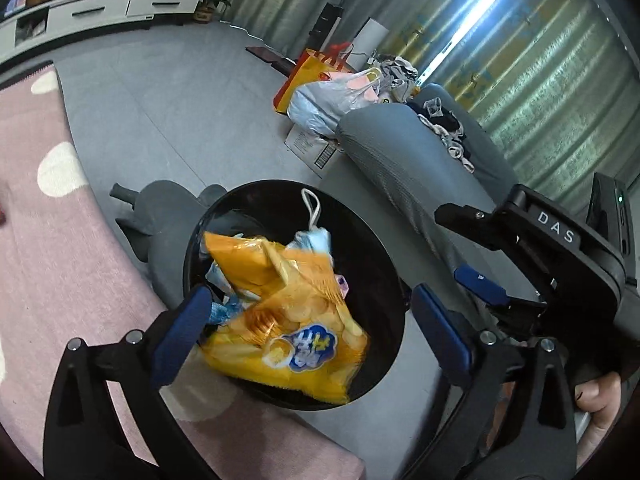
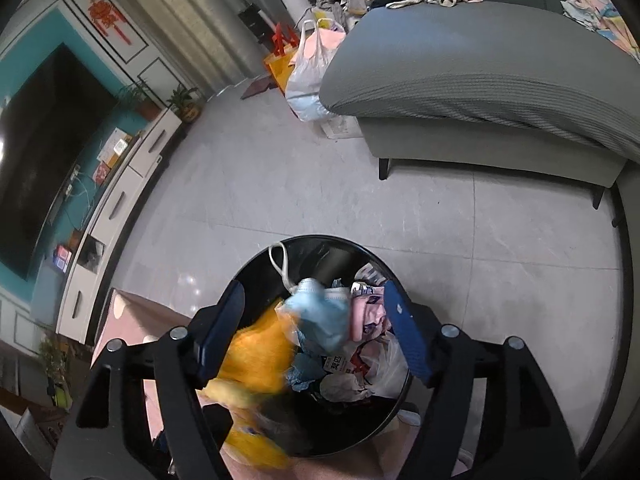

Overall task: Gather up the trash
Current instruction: 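Grasp the pink printed paper with the left tool while the right grasps the red snack packet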

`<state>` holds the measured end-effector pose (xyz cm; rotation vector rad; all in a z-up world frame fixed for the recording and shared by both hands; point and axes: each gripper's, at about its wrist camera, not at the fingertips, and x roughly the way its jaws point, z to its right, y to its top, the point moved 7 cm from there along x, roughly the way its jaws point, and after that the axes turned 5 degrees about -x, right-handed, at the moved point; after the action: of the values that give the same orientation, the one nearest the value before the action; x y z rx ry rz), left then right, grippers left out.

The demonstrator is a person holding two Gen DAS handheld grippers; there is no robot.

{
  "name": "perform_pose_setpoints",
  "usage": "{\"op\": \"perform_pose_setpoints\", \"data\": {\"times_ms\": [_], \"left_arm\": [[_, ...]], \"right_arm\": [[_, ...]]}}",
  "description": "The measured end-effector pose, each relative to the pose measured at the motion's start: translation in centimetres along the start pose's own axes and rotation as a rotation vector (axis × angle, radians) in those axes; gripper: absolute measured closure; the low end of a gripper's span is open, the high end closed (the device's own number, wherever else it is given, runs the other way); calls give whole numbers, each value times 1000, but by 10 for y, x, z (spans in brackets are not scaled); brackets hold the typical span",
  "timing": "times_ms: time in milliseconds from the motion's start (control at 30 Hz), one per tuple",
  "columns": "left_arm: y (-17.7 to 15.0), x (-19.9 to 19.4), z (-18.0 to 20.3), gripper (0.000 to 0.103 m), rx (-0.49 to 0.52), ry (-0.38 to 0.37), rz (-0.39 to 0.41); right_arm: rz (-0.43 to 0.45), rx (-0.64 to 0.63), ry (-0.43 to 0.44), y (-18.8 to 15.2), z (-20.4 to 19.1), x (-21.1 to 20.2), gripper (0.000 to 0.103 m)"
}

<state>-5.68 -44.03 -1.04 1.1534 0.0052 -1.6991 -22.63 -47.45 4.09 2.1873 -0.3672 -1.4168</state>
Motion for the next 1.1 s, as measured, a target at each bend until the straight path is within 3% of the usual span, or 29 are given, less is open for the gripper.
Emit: {"op": "perform_pose_setpoints", "data": {"times_ms": [133,267,433,533,700,800,900,1100], "left_arm": [[1,-9,-6,3,-10,18,10],[13,-45,-35,3,-51,79,94],[28,-118,-120,3,-221,274,255],[29,-176,-187,3,-335,474,366],[19,-233,-273,3,-506,610,450],[9,-251,-316,3,-610,615,480],[8,-254,-343,3,-627,609,494],[10,-237,-379,4,-663,521,488]], "right_arm": [[3,-12,-5,0,-3,0,29],[-3,-34,8,-2,-14,2,29],[-49,-119,87,-14,-57,15,29],[-84,-194,166,-30,-100,21,29],[-179,-328,326,-75,-182,43,29],[-240,-386,419,-102,-234,61,29],[-254,-464,476,-124,-280,74,29],[-229,-670,496,-172,-331,102,29]]}}
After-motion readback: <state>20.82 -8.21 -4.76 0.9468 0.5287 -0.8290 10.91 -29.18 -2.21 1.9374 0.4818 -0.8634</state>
